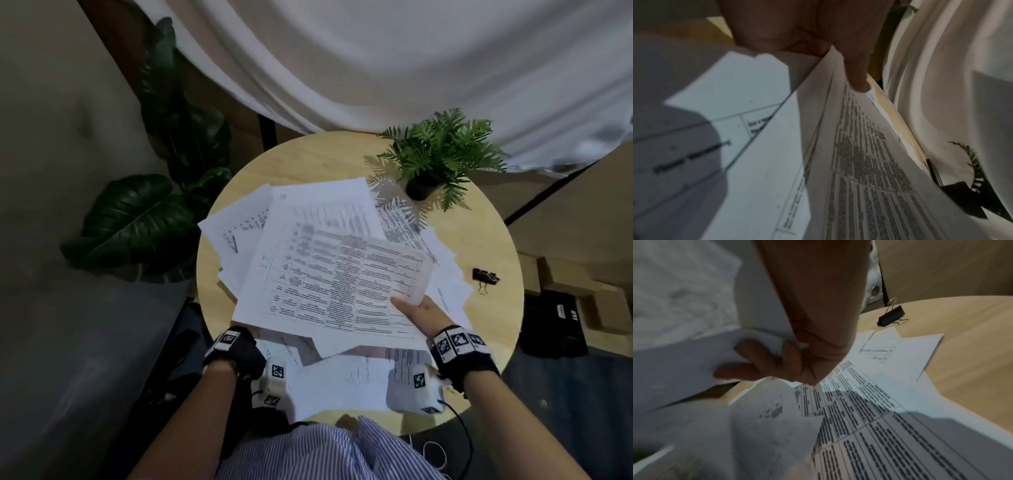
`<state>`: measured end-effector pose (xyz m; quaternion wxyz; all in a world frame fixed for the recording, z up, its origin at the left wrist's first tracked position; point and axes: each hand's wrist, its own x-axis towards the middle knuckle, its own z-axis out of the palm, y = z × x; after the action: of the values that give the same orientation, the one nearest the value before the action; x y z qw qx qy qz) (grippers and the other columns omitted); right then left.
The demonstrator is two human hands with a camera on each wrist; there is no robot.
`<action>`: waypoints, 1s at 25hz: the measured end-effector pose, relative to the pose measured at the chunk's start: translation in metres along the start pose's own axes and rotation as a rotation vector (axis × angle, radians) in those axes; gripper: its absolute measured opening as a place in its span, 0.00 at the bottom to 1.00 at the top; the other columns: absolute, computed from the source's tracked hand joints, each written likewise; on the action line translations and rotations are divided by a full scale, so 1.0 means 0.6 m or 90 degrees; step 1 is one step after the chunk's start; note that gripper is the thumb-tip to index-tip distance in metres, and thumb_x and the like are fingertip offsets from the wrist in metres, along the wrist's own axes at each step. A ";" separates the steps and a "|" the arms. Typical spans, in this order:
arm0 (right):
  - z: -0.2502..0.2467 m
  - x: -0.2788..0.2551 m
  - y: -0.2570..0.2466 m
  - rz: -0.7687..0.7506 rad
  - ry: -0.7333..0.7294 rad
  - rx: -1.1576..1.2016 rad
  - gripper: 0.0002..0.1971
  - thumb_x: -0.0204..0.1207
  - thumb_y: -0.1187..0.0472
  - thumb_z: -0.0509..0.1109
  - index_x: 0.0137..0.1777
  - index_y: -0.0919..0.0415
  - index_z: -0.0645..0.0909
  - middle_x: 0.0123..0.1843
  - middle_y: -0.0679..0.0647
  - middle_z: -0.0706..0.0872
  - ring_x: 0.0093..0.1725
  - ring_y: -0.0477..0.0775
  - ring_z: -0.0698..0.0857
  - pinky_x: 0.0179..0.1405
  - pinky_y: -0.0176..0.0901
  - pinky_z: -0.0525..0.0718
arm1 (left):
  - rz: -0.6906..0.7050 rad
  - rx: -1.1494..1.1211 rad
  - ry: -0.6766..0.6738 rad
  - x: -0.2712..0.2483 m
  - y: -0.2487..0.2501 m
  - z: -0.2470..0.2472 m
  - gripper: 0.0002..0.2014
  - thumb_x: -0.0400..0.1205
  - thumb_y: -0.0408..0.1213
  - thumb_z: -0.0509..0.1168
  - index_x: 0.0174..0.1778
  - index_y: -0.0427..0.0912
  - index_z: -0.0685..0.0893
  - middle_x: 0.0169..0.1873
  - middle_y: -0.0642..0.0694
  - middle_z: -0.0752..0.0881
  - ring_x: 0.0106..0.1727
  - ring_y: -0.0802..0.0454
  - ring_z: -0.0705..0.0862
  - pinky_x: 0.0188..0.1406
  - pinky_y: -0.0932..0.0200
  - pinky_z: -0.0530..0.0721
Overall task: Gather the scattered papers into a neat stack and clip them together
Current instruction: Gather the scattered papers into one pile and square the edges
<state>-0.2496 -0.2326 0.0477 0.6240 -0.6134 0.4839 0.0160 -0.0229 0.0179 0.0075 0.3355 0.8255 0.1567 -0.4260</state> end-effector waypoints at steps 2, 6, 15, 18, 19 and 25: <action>0.008 0.008 0.005 0.005 0.008 -0.049 0.19 0.79 0.52 0.68 0.64 0.63 0.80 0.54 0.60 0.89 0.53 0.60 0.85 0.65 0.56 0.78 | -0.012 0.050 -0.031 -0.008 -0.008 0.009 0.21 0.85 0.31 0.59 0.75 0.30 0.72 0.75 0.34 0.74 0.74 0.40 0.75 0.44 0.63 0.76; 0.025 0.031 0.021 0.096 -0.128 -0.231 0.15 0.79 0.49 0.67 0.53 0.61 0.84 0.51 0.60 0.92 0.52 0.63 0.88 0.62 0.59 0.83 | 0.030 0.057 -0.081 0.021 -0.004 0.027 0.17 0.86 0.24 0.52 0.70 0.20 0.72 0.73 0.26 0.73 0.70 0.31 0.75 0.48 0.55 0.75; 0.064 0.002 0.006 0.020 0.023 -0.418 0.28 0.86 0.44 0.43 0.65 0.63 0.77 0.63 0.66 0.81 0.60 0.64 0.82 0.63 0.52 0.77 | 0.070 0.004 0.001 0.004 0.010 0.054 0.23 0.76 0.36 0.73 0.61 0.27 0.74 0.63 0.40 0.78 0.65 0.43 0.78 0.64 0.48 0.76; 0.049 0.006 0.027 -0.045 0.346 -0.250 0.13 0.85 0.55 0.54 0.55 0.64 0.75 0.46 0.61 0.80 0.51 0.67 0.84 0.47 0.52 0.79 | 0.064 -0.009 0.032 0.016 0.013 0.047 0.21 0.80 0.35 0.67 0.63 0.23 0.77 0.66 0.28 0.81 0.61 0.37 0.82 0.61 0.50 0.78; 0.046 0.009 0.034 -0.013 0.385 -0.189 0.11 0.83 0.58 0.58 0.56 0.66 0.73 0.41 0.60 0.79 0.49 0.68 0.84 0.45 0.52 0.79 | 0.062 -0.047 0.038 0.018 0.015 0.046 0.23 0.83 0.38 0.64 0.66 0.22 0.76 0.61 0.26 0.83 0.58 0.34 0.83 0.60 0.47 0.79; 0.101 0.020 0.063 0.154 -0.078 -0.183 0.17 0.69 0.54 0.77 0.45 0.69 0.82 0.43 0.65 0.90 0.38 0.60 0.87 0.41 0.54 0.91 | 0.061 -0.137 -0.042 -0.004 0.031 0.055 0.40 0.68 0.66 0.70 0.67 0.40 0.76 0.56 0.38 0.83 0.58 0.36 0.82 0.64 0.45 0.75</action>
<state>-0.2312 -0.1829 -0.0013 0.5522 -0.6313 0.5078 0.1970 -0.0339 -0.0183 0.0037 0.4469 0.7768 0.1509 -0.4173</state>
